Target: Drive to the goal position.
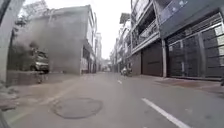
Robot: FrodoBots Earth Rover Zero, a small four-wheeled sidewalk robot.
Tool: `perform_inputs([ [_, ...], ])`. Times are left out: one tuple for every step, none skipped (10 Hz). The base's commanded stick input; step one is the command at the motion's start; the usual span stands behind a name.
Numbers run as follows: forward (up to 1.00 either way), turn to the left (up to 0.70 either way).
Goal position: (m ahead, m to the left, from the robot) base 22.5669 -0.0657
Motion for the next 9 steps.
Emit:
perform_inputs([
  [0.85,-0.14],
  [0.85,-0.14],
  [0.85,-0.14],
  [0.85,-0.14],
  [0.85,-0.14],
  [0.85,-0.15],
  [0.85,-0.15],
  [0.85,-0.15],
  [0.85,-0.15],
])
